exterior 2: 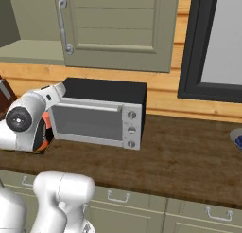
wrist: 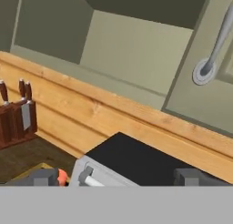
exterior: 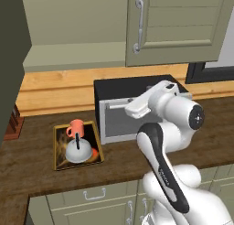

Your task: Pick the kettle from the counter and place it on the tray. Then pick the mug from the cabinet and place it on the tray. Then close the cabinet doors.

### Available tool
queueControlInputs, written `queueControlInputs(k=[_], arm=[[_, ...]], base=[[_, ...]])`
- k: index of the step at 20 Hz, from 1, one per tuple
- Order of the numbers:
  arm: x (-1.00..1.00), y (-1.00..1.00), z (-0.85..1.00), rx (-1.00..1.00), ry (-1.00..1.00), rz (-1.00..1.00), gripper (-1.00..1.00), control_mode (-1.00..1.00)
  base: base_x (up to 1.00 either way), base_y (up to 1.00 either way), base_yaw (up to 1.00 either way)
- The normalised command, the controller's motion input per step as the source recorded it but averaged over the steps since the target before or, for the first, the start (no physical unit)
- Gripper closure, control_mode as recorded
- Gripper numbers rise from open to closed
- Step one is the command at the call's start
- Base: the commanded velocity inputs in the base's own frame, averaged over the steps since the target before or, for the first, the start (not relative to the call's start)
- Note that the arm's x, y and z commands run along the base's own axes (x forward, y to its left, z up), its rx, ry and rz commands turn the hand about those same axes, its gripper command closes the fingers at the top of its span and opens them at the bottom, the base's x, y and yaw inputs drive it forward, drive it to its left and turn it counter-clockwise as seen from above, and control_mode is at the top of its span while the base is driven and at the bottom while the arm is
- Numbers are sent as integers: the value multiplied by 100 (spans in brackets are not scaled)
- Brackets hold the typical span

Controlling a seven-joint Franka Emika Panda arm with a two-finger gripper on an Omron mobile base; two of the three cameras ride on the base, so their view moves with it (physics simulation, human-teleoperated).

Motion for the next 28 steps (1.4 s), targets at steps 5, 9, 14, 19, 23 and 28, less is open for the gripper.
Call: queueControlInputs(k=[5,9,14,19,23,28], arm=[[-29,23,0,-5,-10,-23,-100,-100],[-36,39,0,-9,-23,-18,-100,-100],[-30,68,4,-11,-33,-6,-100,-100],[-39,66,3,-8,-23,-4,-100,-100],[-78,58,18,-1,-25,-2,-100,-100],[-68,48,3,-1,-23,-2,-100,-100]], base=[[0,0,0],[0,0,0],[0,0,0],[0,0,0],[0,0,0],[0,0,0]])
